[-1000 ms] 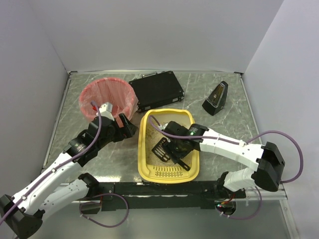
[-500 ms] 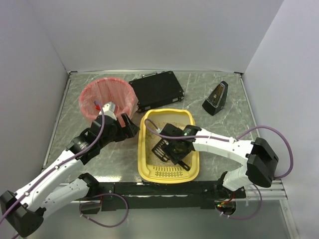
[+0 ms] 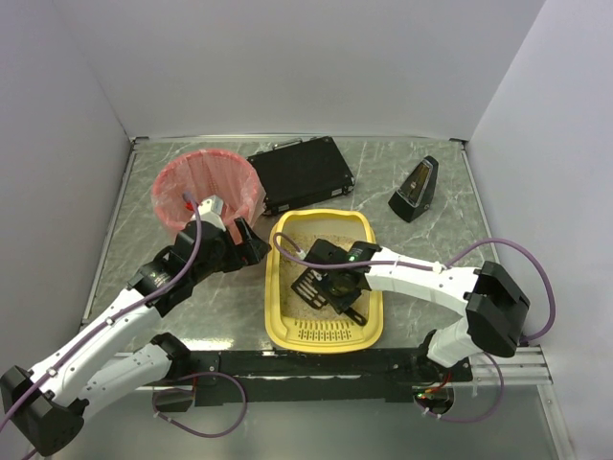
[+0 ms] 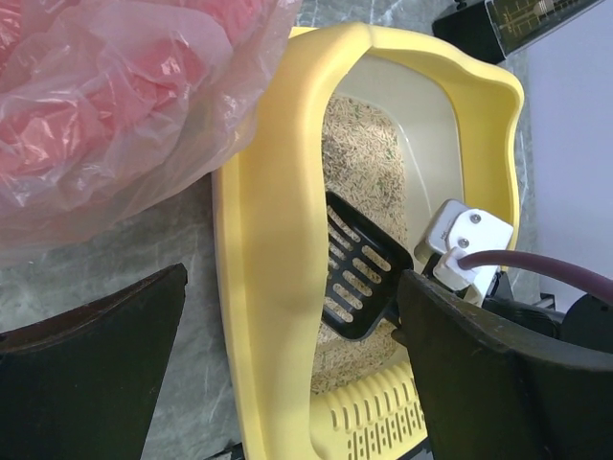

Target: Clean the litter box

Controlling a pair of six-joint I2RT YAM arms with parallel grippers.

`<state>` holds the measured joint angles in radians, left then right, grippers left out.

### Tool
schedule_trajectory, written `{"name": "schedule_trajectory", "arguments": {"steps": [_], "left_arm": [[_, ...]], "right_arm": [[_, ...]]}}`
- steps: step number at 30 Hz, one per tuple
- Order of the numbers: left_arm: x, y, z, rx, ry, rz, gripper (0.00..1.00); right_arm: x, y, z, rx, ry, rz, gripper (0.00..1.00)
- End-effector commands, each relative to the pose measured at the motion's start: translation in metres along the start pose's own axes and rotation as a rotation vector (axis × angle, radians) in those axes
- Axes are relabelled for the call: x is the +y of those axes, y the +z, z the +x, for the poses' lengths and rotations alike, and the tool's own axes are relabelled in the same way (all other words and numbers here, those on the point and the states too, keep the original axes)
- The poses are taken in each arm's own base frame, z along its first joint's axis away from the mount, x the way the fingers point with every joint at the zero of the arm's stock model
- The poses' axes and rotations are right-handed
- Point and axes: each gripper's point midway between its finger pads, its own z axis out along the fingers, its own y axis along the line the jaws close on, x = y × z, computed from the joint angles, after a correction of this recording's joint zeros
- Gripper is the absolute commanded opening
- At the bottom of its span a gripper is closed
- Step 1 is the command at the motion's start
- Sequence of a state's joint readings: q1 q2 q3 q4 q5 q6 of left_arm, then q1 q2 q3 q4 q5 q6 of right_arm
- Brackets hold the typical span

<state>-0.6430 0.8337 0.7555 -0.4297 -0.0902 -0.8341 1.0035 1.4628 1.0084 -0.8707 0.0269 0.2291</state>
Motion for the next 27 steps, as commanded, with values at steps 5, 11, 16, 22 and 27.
{"name": "schedule_trajectory", "arguments": {"steps": [5, 11, 16, 22, 27], "left_arm": [[-0.014, 0.003, 0.000, 0.018, 0.006, 0.056, 0.97], [-0.015, 0.010, 0.007, 0.052, 0.006, 0.067, 0.97], [-0.014, 0.014, 0.010, 0.063, -0.013, 0.055, 0.97], [-0.012, 0.011, 0.008, 0.056, -0.028, 0.035, 0.97], [-0.009, 0.007, 0.008, 0.056, -0.031, 0.029, 0.97]], "right_arm": [[-0.016, -0.033, -0.019, -0.063, -0.085, 0.079, 0.00], [-0.068, -0.064, -0.033, -0.169, -0.247, 0.359, 0.00], [-0.096, -0.088, -0.046, -0.136, -0.351, 0.565, 0.00], [-0.124, -0.100, -0.052, 0.018, -0.468, 0.849, 0.00], [-0.112, -0.092, -0.043, 0.098, -0.515, 0.852, 0.00]]}}
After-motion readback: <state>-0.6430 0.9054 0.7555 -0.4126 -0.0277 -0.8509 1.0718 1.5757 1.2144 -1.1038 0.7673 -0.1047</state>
